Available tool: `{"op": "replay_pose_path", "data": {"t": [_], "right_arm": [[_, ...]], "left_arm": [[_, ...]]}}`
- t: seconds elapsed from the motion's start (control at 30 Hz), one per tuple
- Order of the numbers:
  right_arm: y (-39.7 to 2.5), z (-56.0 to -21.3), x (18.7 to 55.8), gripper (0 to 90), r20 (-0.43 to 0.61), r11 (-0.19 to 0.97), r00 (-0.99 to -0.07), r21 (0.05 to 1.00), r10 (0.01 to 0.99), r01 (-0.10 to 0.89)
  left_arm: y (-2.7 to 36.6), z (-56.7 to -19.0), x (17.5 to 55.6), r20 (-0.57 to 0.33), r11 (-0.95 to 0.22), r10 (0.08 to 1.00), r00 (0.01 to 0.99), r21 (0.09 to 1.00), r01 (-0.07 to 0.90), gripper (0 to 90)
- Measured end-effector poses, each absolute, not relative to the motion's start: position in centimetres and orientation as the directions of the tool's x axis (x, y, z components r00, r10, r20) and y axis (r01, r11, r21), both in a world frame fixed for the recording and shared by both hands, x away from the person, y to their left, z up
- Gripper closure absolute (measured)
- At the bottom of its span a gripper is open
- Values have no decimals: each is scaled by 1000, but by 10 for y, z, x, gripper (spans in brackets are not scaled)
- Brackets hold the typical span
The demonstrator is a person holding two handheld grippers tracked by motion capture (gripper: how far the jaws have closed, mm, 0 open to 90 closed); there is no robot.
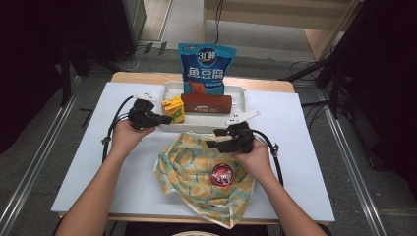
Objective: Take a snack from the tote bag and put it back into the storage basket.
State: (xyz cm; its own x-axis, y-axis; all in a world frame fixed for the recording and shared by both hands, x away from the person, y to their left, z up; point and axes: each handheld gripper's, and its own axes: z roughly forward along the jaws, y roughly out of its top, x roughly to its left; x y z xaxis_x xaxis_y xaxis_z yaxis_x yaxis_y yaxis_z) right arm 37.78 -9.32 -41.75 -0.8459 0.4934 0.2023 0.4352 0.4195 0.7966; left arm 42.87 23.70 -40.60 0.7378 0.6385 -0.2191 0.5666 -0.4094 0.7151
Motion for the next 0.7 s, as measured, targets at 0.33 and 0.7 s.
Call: {"op": "replay_pose_path", "data": {"t": [0.33, 0.7], "right_arm": [[-92, -418, 377, 431, 203, 421, -846, 795, 492, 436], [-93, -417, 377, 431, 199, 421, -848, 798, 491, 431]], "left_arm": [[241, -408, 432, -205, -402, 659, 724, 717, 569, 900], [241, -410, 433, -190, -412, 663, 724, 714, 565, 900]]}}
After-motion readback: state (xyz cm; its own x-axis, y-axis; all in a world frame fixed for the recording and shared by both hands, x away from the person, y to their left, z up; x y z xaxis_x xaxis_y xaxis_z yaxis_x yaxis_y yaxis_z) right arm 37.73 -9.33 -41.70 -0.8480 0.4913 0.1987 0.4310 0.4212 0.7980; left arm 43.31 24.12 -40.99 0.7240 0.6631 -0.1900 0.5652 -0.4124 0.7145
